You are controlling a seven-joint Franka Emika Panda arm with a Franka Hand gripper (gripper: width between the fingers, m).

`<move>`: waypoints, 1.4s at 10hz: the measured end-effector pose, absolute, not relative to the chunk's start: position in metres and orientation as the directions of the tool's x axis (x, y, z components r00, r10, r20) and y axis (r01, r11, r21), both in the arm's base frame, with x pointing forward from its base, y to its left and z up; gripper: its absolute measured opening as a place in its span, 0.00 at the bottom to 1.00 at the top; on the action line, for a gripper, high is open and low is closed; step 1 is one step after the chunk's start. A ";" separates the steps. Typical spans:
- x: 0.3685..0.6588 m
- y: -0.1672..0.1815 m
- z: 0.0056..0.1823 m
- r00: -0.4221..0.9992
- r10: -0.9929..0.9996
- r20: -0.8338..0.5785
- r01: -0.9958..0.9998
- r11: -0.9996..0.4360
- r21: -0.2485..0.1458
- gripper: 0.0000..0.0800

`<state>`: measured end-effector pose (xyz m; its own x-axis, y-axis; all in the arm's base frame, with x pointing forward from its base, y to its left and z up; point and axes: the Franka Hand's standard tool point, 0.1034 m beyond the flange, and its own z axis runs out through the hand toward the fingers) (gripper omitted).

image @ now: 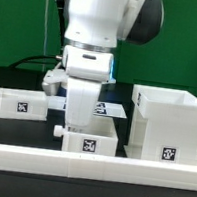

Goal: Assemble drawer

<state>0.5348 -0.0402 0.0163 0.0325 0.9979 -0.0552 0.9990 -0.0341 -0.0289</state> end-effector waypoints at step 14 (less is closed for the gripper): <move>0.546 -0.016 0.008 0.007 0.998 -0.058 1.000 -0.006 0.021 0.05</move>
Offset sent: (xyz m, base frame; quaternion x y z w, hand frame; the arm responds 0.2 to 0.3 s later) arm 0.0000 0.0000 0.0000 0.0000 0.0000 0.0000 1.0000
